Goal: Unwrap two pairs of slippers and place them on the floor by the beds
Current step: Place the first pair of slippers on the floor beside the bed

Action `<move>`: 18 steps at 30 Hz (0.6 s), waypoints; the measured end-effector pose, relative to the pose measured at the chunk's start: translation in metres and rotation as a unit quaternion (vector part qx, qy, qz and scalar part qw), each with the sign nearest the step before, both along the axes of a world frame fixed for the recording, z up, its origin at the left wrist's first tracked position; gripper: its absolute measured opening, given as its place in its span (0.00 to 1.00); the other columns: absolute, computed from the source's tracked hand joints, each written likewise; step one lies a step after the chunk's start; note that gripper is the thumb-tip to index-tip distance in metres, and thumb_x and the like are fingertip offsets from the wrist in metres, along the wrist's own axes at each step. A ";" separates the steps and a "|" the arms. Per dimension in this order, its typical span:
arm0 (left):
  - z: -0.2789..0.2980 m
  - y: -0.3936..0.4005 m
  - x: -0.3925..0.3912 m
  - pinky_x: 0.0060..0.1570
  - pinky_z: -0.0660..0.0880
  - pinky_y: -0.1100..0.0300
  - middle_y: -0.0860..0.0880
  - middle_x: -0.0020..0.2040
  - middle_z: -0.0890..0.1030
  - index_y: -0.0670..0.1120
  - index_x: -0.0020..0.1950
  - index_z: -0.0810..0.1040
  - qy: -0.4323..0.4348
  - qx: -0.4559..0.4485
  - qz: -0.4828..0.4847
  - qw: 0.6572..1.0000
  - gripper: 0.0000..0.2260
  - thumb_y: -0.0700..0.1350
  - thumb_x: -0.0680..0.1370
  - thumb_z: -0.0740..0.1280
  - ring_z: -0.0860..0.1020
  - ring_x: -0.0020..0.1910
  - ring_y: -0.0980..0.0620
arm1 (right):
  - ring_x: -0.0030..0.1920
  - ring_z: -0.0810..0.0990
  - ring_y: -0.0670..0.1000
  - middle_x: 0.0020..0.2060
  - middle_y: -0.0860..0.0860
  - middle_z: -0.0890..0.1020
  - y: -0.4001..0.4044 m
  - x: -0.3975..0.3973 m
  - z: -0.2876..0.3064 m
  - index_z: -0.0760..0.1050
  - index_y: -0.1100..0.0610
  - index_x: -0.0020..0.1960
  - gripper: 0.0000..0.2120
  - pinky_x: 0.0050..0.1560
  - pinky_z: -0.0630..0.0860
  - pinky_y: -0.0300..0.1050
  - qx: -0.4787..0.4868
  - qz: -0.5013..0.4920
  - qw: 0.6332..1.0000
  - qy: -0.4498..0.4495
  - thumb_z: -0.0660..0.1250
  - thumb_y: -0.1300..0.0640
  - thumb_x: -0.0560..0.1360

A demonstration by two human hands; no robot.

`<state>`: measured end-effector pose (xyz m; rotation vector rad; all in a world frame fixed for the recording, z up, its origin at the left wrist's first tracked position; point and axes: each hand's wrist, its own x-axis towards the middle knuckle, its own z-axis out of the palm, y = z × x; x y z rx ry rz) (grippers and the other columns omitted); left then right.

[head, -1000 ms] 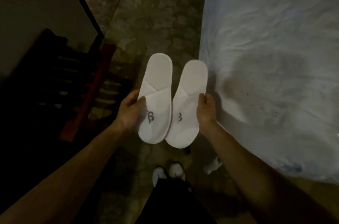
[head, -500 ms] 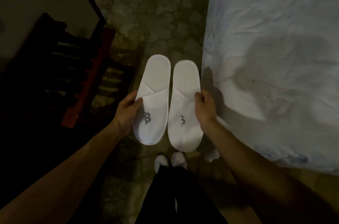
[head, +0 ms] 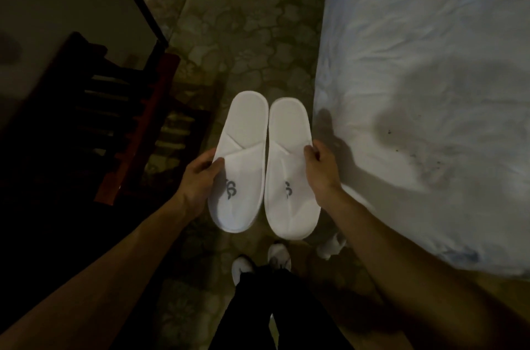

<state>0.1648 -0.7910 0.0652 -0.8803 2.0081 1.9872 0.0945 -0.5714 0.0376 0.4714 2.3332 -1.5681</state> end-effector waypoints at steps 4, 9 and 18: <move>-0.009 -0.004 0.005 0.54 0.78 0.49 0.42 0.60 0.81 0.45 0.65 0.76 -0.006 0.007 -0.004 1.000 0.13 0.42 0.81 0.62 0.80 0.57 0.42 | 0.58 0.77 0.54 0.59 0.54 0.79 -0.003 0.003 -0.010 0.73 0.53 0.64 0.14 0.60 0.75 0.51 -0.004 0.007 1.000 -0.014 0.56 0.51 0.82; -0.020 -0.013 0.011 0.53 0.79 0.49 0.43 0.59 0.82 0.46 0.65 0.76 -0.020 0.023 -0.005 1.000 0.14 0.43 0.81 0.62 0.80 0.57 0.43 | 0.61 0.76 0.54 0.63 0.53 0.77 -0.010 0.006 -0.020 0.69 0.53 0.69 0.18 0.64 0.74 0.53 0.004 0.010 0.999 -0.036 0.56 0.49 0.82; -0.061 -0.039 0.015 0.58 0.77 0.45 0.43 0.60 0.81 0.46 0.66 0.76 -0.027 0.028 -0.003 0.999 0.14 0.42 0.81 0.61 0.80 0.59 0.43 | 0.54 0.76 0.50 0.57 0.49 0.77 -0.036 0.010 -0.045 0.69 0.50 0.68 0.17 0.53 0.72 0.46 -0.033 0.011 0.998 -0.055 0.60 0.49 0.80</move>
